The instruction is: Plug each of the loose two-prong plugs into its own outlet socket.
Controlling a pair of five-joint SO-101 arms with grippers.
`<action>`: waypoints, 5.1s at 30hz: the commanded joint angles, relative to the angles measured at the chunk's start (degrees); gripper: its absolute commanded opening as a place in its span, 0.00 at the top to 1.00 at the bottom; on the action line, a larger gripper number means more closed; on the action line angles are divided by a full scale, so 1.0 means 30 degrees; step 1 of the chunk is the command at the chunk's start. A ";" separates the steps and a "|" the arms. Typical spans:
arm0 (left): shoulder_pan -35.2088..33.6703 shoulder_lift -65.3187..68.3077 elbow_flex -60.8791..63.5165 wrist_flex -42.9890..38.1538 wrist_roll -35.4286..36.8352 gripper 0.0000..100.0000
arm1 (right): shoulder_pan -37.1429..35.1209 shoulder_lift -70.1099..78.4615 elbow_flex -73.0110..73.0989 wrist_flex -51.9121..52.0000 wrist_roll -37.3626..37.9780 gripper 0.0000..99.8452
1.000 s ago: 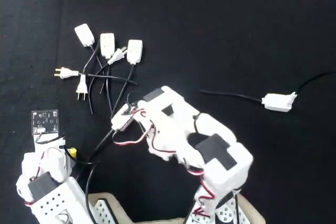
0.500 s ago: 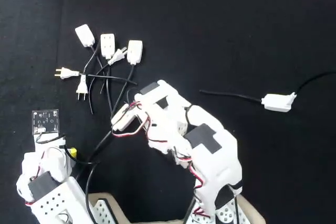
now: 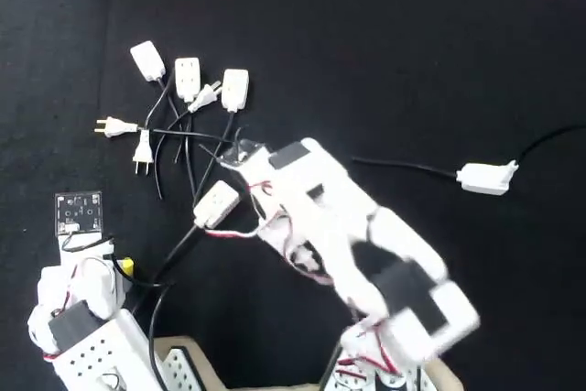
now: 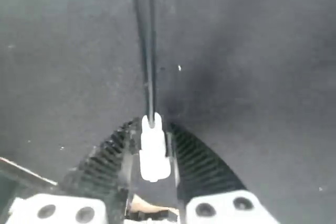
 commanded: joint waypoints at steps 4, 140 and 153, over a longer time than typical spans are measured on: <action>0.0161 -0.0059 -0.0073 -0.0293 0.0029 0.71 | 0.0088 -0.7780 0.2300 -0.3429 -0.2022 0.99; 1.8095 2.6608 -1.8183 -0.0264 0.2960 0.72 | 0.9084 -1.8681 1.2879 -1.6000 -0.4190 0.99; 1.6132 2.6608 -1.5048 -0.5363 0.1407 0.74 | 0.9084 -1.8681 1.3026 -1.5971 -0.4190 0.99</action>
